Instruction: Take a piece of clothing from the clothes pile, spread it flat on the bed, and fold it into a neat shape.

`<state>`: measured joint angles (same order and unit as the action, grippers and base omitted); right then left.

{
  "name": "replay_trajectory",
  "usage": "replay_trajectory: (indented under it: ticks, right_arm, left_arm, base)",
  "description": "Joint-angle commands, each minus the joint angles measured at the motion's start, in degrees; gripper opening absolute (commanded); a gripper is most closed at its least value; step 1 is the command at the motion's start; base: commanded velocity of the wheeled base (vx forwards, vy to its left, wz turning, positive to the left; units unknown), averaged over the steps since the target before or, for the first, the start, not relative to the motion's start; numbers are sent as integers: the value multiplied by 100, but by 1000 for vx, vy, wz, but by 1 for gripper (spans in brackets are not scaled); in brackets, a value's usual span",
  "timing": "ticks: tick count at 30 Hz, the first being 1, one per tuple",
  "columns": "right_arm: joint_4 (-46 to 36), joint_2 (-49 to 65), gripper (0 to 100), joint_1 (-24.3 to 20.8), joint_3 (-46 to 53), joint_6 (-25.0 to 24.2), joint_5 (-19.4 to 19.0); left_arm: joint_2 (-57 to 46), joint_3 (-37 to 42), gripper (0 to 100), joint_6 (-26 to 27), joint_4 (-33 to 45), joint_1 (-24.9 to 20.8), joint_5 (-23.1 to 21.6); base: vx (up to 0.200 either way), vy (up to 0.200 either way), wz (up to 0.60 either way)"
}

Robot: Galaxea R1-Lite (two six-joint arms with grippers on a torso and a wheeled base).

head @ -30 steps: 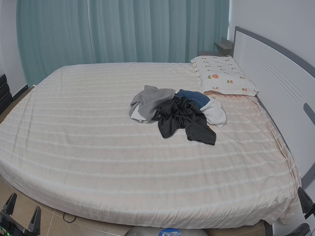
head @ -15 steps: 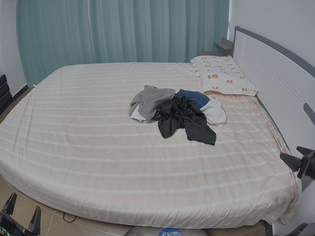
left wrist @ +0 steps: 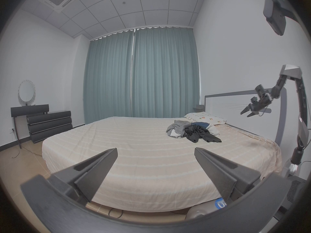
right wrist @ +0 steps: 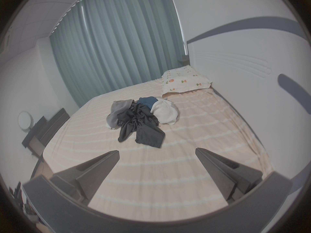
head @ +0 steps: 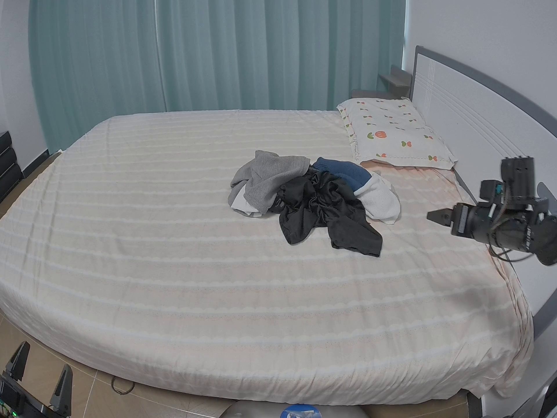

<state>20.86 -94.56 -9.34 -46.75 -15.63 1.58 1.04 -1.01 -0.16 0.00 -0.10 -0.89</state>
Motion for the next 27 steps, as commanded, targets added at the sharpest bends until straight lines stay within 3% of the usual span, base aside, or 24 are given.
replay_trajectory:
  ticks: [1,14,27]
  right_arm:
    - [-592,-4738,100,-604,-4237,-1557,641]
    - [-1497,-5951,100,-613,-6223,-2067,641]
    - [-1892,-6320,100,-552,-6784,-2234,659]
  left_arm:
    - [-86,101,100,-2,0,1,1]
    - [-86,101,100,-2,0,1,1]
    - [-86,101,100,-2,0,1,1]
  base:
    - [0,0,0]
    - [0,0,0]
    - [0,0,0]
